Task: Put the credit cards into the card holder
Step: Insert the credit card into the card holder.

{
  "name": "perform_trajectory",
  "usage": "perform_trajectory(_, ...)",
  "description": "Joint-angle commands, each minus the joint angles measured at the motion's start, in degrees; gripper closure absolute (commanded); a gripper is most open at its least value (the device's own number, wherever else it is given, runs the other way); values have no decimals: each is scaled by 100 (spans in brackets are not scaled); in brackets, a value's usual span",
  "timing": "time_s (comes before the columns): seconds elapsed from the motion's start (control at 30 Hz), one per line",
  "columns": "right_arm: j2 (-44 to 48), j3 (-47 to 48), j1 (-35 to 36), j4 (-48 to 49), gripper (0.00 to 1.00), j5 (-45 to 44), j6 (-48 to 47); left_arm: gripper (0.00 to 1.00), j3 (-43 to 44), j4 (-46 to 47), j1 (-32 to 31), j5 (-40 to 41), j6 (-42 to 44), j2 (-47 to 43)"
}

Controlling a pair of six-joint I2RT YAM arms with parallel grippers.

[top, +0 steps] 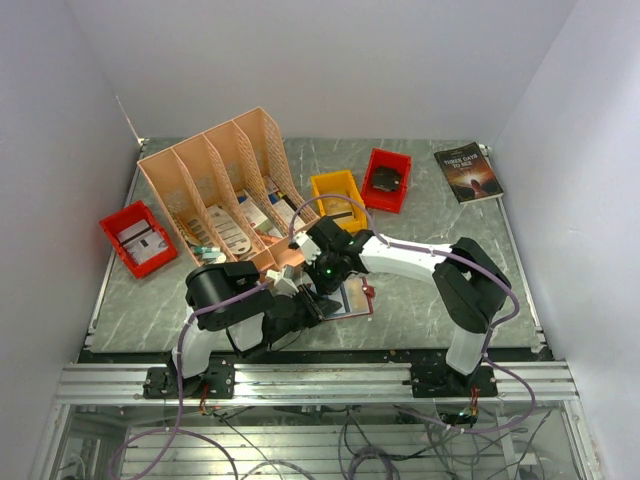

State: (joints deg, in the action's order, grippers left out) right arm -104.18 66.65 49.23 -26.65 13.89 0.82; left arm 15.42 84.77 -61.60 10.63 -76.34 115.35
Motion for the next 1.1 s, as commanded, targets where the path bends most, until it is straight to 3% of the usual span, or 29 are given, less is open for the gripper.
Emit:
perform_trajectory(0.0,36,-157,7,-174,100,-457,-211,72,-87,31,34,-123,251,-11)
perform_trajectory(0.8,0,-175,-35,-364,100,-274,-660,59,-324,-553,42,-97,524,-760)
perform_trajectory(1.07,66,-242,-144,-335,100,-167,-719,54,-214,-2197,34,-12,791,-1867)
